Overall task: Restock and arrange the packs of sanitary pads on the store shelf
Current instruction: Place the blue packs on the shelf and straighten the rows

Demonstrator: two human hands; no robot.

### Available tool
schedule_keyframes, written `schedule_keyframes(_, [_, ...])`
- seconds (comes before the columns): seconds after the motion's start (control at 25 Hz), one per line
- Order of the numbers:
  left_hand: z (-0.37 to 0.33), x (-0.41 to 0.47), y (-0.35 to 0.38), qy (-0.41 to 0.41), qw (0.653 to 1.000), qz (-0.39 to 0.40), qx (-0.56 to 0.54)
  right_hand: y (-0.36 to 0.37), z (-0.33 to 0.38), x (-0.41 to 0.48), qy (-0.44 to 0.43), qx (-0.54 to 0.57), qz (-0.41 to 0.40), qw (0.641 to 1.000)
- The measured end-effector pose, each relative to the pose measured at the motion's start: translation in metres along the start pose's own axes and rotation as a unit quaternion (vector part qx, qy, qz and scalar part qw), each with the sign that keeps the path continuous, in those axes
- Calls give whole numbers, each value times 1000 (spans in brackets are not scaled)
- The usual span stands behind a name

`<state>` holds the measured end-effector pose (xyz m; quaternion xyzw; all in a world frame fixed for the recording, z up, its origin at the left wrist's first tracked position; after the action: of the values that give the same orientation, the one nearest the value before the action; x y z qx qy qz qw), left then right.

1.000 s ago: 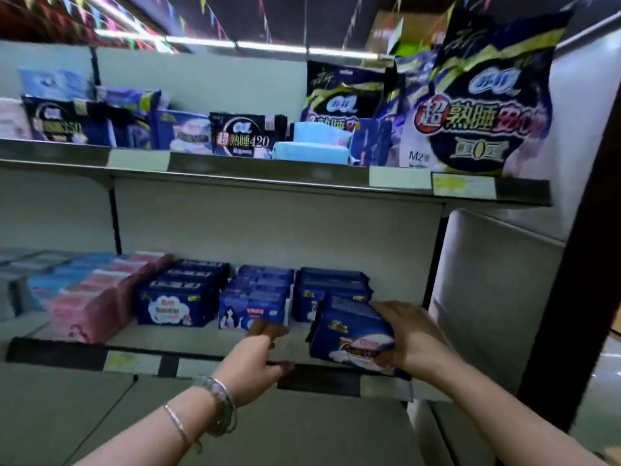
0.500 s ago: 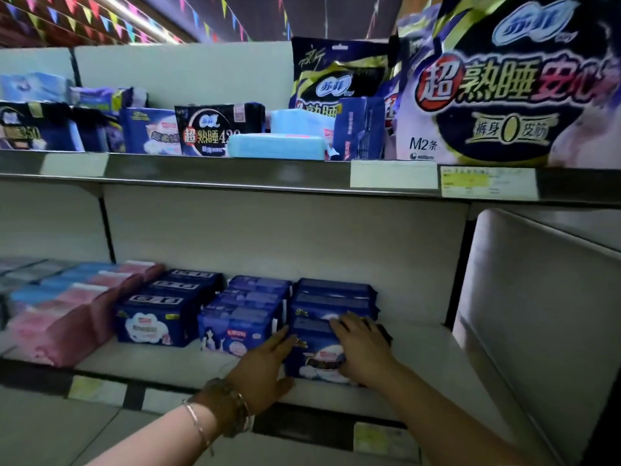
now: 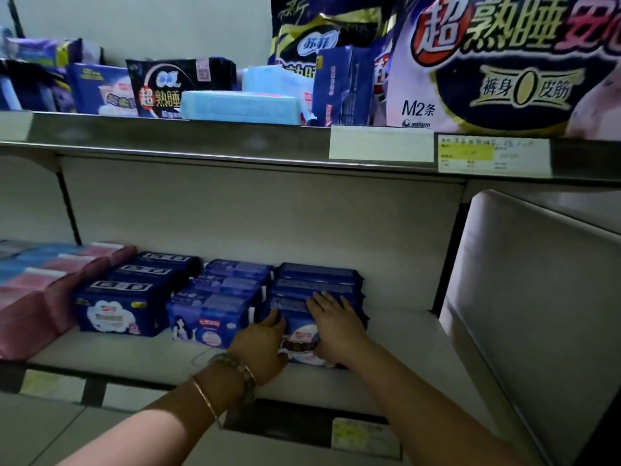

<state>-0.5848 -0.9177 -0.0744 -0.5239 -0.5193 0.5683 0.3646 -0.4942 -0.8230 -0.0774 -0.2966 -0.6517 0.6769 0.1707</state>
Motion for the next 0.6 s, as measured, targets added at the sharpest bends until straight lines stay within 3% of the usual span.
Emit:
schedule_keyframes(0.28, [3,-9,6,-40,998,39,-31,-5,4,-10,2,-17,8,1000])
schedule_keyframes(0.36, [-1,-25,2,-36,999,19,-32,-12,5,-22,-5,2,-6,1000])
schedule_keyframes(0.48, [-12,-53,-7,-1,999,-31,-11,-33,7,-43,-9,87,-104,991])
schedule_keyframes(0.6, [-21,-79,-7,17,999,-31,-6,-44,13,-65,-1,143,-176,974])
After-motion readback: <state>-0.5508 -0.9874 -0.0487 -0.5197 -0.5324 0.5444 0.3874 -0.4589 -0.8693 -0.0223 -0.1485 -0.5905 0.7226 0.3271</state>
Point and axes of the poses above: each hand's wrist, its own x-axis towards the middle knuckle, its own y-axis out of the palm, z = x × y, the point moved 5 cm from there along x, towards the middle knuckle, and after that the axes turned 15 degrees about z, right-handed, at the moved point
